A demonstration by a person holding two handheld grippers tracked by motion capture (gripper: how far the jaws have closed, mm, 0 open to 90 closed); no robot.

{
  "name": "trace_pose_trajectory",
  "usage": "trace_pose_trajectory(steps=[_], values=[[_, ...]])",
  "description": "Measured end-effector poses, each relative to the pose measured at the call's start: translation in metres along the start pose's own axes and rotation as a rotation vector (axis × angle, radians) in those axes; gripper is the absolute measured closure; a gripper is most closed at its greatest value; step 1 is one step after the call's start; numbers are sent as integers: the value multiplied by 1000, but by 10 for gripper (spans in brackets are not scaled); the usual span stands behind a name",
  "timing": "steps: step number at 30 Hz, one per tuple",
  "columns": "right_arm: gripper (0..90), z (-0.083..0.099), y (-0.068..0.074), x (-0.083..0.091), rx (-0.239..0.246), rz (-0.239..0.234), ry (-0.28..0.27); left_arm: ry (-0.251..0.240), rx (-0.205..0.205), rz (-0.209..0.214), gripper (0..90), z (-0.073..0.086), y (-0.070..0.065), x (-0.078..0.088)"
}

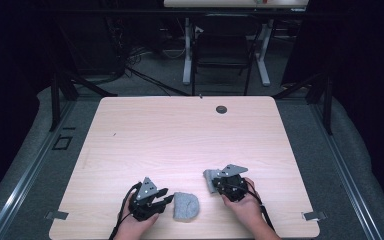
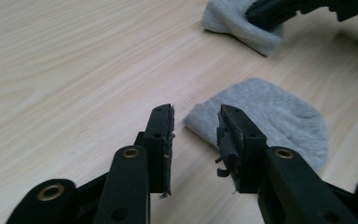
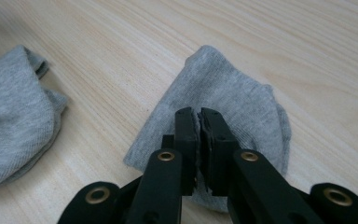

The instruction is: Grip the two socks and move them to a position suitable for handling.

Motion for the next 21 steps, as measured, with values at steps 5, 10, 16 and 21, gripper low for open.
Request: trace_pose_trajectory(steps=[5, 10, 16, 21], values=[[861, -2, 3, -5, -2, -2, 7, -10, 13, -13, 604, -1, 5, 3], [863, -6, 9, -9, -5, -14, 9, 0, 2, -21, 591, 0, 7, 2], [863, -13, 20, -16, -5, -35, 5, -4, 6, -23, 570, 0, 7, 2], [863, -20, 29, -22, 0, -58, 5, -4, 6, -20, 563, 1, 7, 2]])
Point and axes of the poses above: each handheld gripper's, and its own axes: x roughly backward along the jaws, z roughly out of its underside, y roughly to its left, the point moved 5 cm from there along -x, roughly forward along the jaws, and after that the axes turned 7 degrees about z, right-handed, at the moved point
